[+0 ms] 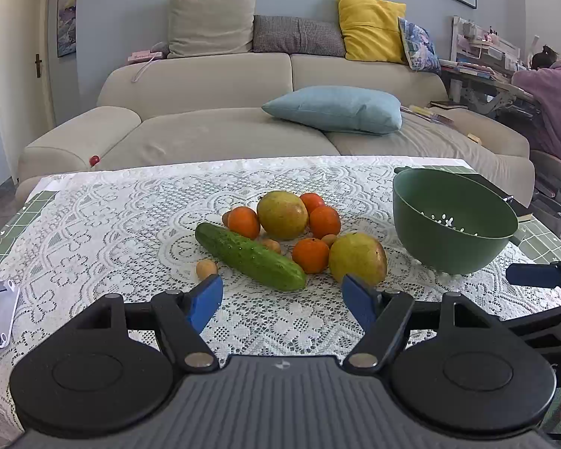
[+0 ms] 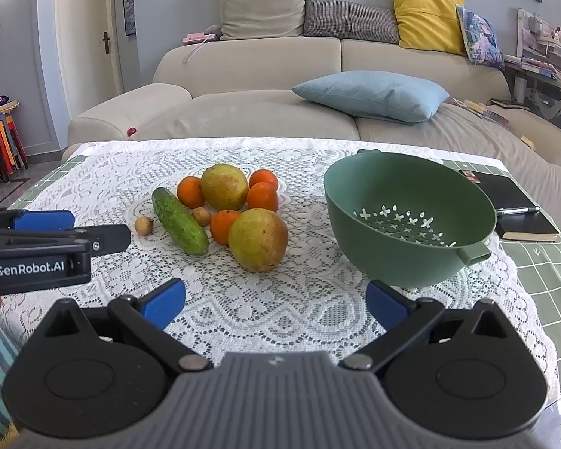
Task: Organize fruits
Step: 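Move both grippers toward the two large yellow-green pears in the fruit pile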
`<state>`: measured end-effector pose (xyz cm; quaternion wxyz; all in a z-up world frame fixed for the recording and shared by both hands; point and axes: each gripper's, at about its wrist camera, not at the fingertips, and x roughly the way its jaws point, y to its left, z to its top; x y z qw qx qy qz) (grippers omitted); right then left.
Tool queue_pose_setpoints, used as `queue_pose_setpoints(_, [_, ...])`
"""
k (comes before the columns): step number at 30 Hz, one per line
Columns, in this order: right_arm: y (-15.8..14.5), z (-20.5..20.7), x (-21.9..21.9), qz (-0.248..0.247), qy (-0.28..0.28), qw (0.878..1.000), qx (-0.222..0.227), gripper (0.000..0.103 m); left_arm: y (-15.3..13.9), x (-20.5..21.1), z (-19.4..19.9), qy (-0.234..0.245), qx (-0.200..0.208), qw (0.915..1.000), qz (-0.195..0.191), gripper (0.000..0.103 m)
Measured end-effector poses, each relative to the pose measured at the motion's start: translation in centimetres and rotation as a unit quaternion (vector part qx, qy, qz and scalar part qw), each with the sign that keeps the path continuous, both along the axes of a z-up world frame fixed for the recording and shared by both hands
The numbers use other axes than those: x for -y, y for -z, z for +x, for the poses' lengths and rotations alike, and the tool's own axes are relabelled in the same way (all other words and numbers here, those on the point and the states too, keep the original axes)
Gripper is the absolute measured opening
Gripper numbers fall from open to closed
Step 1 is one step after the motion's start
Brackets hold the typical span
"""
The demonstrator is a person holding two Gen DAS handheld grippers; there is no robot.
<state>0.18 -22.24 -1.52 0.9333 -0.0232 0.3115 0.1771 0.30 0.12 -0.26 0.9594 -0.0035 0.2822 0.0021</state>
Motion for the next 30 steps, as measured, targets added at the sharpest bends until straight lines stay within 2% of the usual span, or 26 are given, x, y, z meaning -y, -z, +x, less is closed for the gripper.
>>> queue_pose_setpoints(14, [0.4, 0.4, -0.1, 0.004, 0.001, 1.000, -0.001, 0.099, 0.2, -0.4, 0.1, -0.003, -0.015, 0.9998, -0.015, 0.086])
queue_pose_setpoints(19, [0.8, 0.8, 0.0, 0.016, -0.001, 1.000, 0.009, 0.099, 0.2, -0.5, 0.5, -0.004, -0.015, 0.9998, -0.008, 0.086])
queue_pose_setpoints(22, [1.0, 1.5, -0.2, 0.028, 0.001, 1.000, 0.008, 0.099, -0.2, -0.6, 0.7, -0.005, 0.015, 0.9999, -0.001, 0.086])
queue_pose_setpoints(26, [1.1, 2.5, -0.7, 0.032, -0.001, 0.999, 0.012, 0.099, -0.4, -1.0, 1.6, -0.008, 0.027, 0.9996, 0.006, 0.086])
queue_pose_setpoints(30, [1.4, 3.4, -1.7, 0.025, -0.014, 0.999, 0.024, 0.086, 0.0, -1.5, 2.4, -0.007, 0.012, 0.9996, 0.023, 0.084])
